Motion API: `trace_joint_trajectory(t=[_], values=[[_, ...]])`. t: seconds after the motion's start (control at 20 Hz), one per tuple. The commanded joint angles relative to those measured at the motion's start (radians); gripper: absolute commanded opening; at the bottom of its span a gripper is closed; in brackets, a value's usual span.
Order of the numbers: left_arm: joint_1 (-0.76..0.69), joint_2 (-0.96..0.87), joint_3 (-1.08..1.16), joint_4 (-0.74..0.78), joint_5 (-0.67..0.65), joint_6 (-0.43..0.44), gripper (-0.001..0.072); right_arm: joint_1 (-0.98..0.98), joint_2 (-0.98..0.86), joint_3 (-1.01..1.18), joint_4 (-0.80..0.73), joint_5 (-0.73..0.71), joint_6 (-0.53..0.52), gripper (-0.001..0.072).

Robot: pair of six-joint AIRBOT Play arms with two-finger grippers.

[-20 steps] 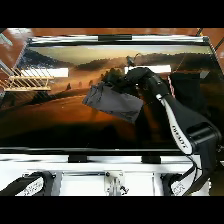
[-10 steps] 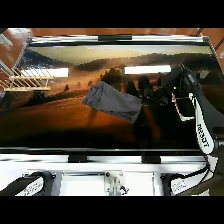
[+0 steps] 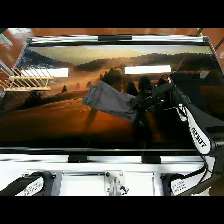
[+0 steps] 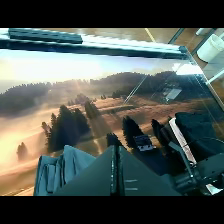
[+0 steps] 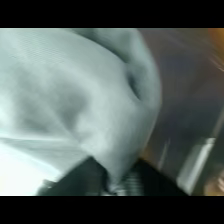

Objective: Fold the shirts.

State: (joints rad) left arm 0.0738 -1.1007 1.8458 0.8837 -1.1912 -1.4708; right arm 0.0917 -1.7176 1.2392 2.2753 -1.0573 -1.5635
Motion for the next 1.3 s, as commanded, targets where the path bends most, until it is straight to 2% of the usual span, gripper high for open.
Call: trace_joint_trajectory(t=[0.0, 0.1, 0.15, 0.2, 0.4, 0.5, 0.7, 0.9, 1.25], values=[[0.001, -0.001, 0.000, 0.000, 0.001, 0.000, 0.0036, 0.023, -0.003, 0.024, 0.216, 0.079, -0.143, 0.0075], [0.001, -0.001, 0.000, 0.000, 0.001, 0.000, 0.0036, 0.006, 0.020, 0.120, 0.272, 0.040, -0.227, 0.0073], [0.001, -0.001, 0.000, 0.000, 0.001, 0.000, 0.0036, -0.006, 0.036, 0.190, 0.270, 0.005, -0.227, 0.0073], [0.001, -0.001, 0.000, 0.000, 0.001, 0.000, 0.0036, -0.028, 0.053, 0.279, 0.260, -0.037, -0.203, 0.0073], [0.001, -0.005, 0.000, 0.000, 0.001, 0.000, 0.0036, -0.158, 0.077, 0.651, 0.122, -0.169, 0.039, 0.0073], [0.001, -0.005, 0.000, 0.000, 0.000, 0.000, 0.0036, -0.249, 0.077, 0.775, 0.072, -0.208, 0.114, 0.0072], [0.001, -0.005, 0.000, 0.000, 0.000, 0.000, 0.0037, -0.439, 0.082, 0.818, 0.075, -0.210, 0.147, 0.0072], [0.001, -0.005, 0.000, 0.000, 0.000, 0.000, 0.0037, -0.542, 0.081, 0.818, 0.078, -0.106, 0.097, 0.0072], [0.001, -0.005, 0.000, 0.000, 0.000, 0.000, 0.0037, -0.565, 0.075, 0.818, 0.082, 0.223, 0.029, 0.0072]])
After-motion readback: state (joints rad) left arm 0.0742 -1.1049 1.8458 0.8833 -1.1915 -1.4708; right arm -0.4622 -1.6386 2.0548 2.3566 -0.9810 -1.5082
